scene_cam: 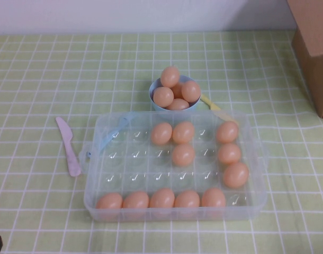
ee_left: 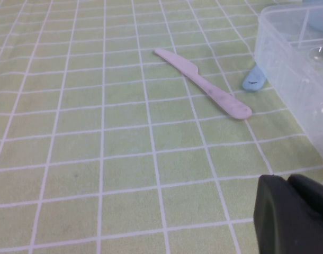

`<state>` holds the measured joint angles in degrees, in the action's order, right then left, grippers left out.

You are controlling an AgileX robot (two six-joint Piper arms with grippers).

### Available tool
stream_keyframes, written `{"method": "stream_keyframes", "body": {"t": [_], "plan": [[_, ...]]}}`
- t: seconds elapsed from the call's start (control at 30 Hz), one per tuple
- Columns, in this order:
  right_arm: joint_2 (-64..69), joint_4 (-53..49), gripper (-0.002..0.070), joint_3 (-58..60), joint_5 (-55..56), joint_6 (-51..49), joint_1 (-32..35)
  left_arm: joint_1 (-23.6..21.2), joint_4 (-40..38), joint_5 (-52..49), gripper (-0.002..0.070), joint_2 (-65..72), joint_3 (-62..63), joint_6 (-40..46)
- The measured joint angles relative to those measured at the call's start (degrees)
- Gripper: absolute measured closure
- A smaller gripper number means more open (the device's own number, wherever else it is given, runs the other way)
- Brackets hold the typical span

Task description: Take an egg out of the egg box

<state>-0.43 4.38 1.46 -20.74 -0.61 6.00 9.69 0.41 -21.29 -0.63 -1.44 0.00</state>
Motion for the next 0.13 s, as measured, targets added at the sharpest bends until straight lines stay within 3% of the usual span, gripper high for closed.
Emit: {"method": "stream_keyframes", "body": {"t": [0.13], "plan": [[0.0,0.0,0.0694,0.0,0.0,0.0,0.0,0.0,0.0,0.0,0.0679,0.0,0.0,0.0]]}}
